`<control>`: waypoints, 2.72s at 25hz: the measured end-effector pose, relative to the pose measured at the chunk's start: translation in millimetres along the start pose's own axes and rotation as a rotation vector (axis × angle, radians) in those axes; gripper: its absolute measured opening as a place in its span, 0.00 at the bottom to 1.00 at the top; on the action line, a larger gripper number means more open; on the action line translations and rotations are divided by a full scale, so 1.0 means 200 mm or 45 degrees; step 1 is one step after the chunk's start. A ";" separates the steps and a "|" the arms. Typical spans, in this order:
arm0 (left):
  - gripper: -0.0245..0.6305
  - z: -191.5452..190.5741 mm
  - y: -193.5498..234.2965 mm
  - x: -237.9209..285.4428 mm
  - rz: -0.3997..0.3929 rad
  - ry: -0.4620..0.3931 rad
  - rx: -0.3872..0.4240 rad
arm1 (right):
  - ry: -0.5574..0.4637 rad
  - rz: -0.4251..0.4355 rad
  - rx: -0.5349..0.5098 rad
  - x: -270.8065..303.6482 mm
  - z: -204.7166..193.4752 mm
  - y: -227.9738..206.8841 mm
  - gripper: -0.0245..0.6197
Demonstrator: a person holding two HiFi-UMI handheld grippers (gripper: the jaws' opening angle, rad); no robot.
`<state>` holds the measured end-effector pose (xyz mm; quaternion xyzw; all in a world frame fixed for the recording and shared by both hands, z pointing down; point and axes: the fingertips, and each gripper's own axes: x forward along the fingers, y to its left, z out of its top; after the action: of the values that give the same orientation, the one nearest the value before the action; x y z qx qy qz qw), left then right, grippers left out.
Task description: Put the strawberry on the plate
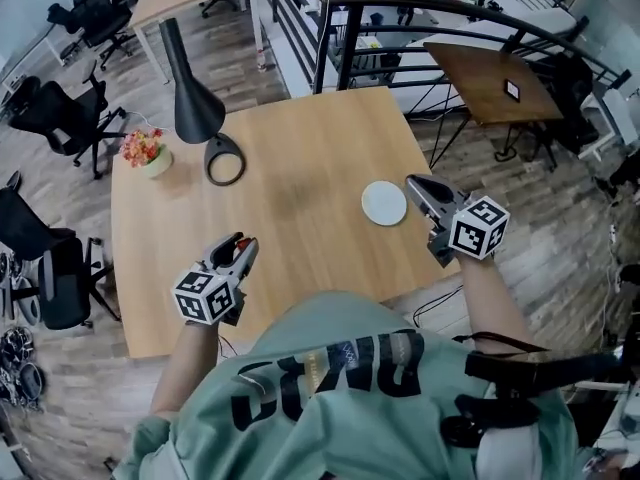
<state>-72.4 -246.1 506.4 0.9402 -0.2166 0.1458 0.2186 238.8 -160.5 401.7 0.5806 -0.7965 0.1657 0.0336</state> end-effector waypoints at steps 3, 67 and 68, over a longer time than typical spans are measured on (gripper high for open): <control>0.27 0.03 0.06 0.07 -0.032 0.006 0.001 | 0.019 -0.034 -0.009 0.03 0.02 -0.02 0.05; 0.27 -0.85 -0.79 2.31 -0.185 0.755 0.469 | 0.024 0.091 0.138 -0.41 -0.76 -1.21 0.05; 0.27 -0.85 -0.79 2.31 -0.180 0.753 0.466 | 0.021 0.087 0.140 -0.41 -0.76 -1.20 0.05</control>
<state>370.1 -195.9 767.3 0.8935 -0.0486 0.4328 0.1093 470.0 -104.1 579.0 0.5526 -0.8053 0.2150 0.0024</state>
